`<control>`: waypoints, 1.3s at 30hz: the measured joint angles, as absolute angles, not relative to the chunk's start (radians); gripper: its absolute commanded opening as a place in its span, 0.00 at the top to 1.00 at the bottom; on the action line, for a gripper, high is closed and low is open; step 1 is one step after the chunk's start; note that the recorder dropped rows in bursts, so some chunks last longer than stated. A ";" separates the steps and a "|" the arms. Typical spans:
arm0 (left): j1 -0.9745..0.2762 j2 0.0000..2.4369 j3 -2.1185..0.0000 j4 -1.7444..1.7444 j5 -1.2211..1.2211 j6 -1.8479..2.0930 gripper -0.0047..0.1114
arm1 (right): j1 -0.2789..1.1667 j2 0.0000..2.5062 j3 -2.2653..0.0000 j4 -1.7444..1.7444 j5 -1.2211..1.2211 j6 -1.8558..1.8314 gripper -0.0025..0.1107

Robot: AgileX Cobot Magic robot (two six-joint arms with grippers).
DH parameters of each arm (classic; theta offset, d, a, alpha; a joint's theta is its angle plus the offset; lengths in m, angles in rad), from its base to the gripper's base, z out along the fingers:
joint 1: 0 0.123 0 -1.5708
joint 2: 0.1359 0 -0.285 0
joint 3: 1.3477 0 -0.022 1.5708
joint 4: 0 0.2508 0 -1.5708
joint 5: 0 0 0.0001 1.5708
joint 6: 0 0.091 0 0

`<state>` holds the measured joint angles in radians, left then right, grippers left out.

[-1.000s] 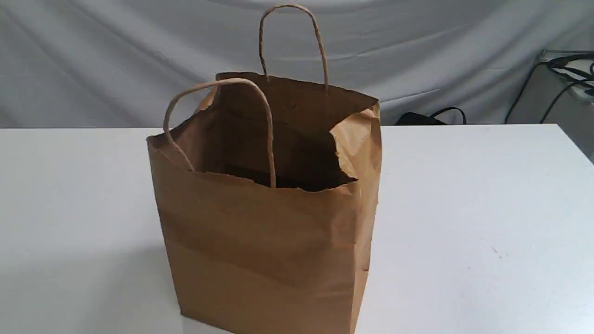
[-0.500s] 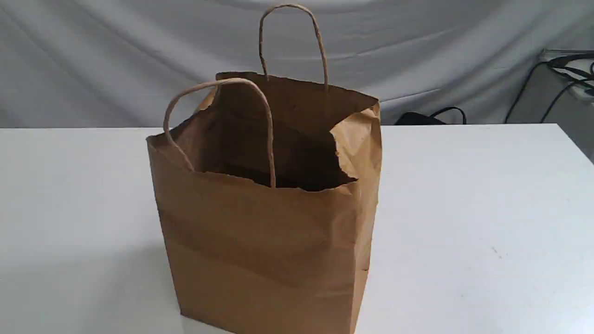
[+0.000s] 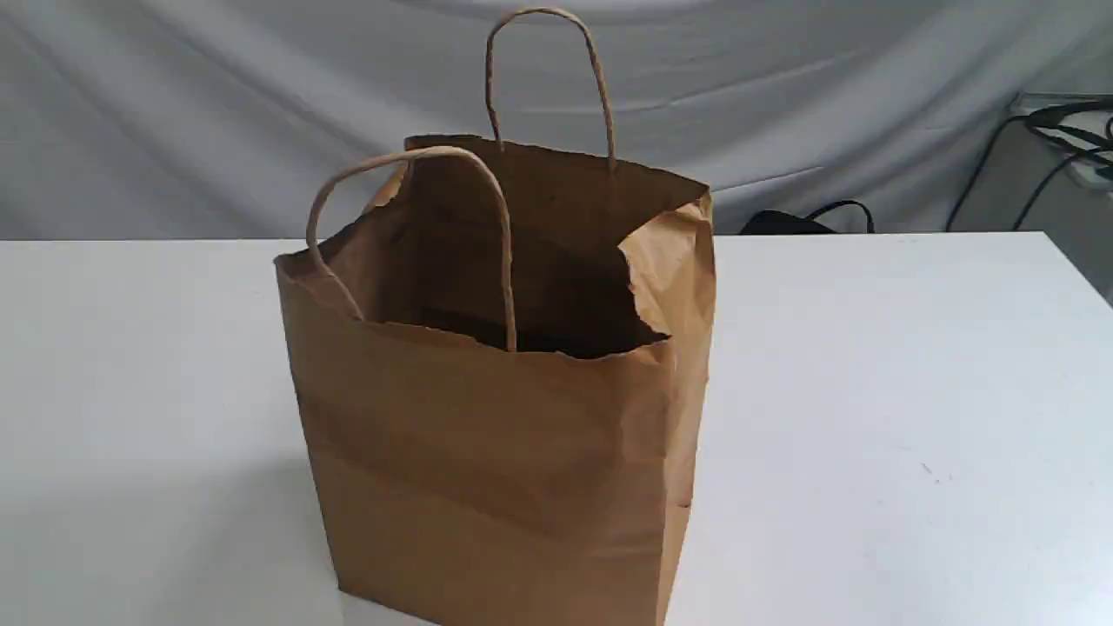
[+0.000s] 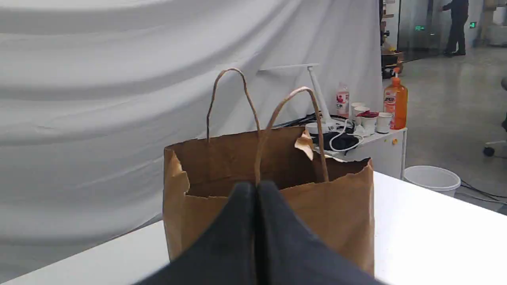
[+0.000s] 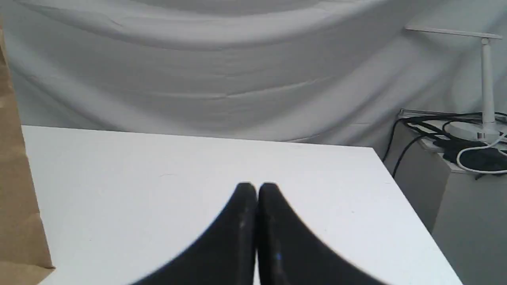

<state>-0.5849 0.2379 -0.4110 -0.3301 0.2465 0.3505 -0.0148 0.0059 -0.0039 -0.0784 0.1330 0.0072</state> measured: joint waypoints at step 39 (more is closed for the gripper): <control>0.135 0.039 -0.092 -0.259 0.175 0.351 0.96 | -0.015 0.006 -0.004 -0.078 0.133 0.007 0.98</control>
<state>0.1353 0.0387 -0.0923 -0.2595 0.1751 0.3505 -0.0148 0.0059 -0.0039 -0.0784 0.1330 0.0072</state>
